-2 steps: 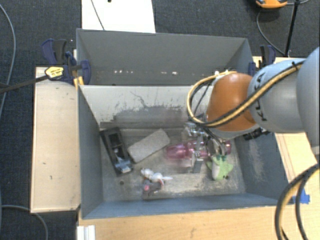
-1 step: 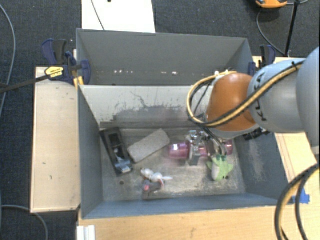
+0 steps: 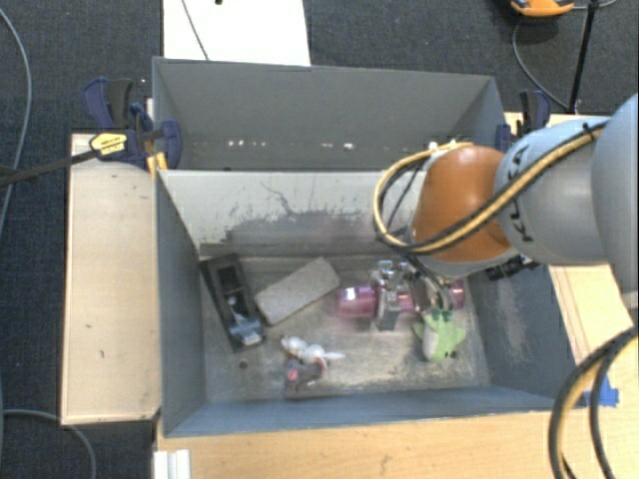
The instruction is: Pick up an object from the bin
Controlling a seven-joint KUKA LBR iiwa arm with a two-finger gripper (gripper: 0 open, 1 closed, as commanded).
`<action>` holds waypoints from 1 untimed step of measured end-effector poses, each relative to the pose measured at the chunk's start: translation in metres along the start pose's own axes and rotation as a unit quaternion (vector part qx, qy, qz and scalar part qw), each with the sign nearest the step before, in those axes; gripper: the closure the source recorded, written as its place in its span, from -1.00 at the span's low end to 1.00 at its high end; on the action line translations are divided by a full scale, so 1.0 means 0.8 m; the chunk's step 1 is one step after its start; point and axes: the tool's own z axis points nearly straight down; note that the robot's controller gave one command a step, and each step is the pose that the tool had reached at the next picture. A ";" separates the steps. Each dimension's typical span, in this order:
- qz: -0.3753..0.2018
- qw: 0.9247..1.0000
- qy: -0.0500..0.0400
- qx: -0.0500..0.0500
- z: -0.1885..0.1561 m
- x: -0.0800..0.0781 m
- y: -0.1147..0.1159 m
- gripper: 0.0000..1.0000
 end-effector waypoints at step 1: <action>-0.063 0.998 0.000 0.000 -0.240 -0.042 0.026 1.00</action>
Offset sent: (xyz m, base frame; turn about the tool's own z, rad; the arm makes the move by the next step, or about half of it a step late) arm 0.0000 0.0000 0.0000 0.0000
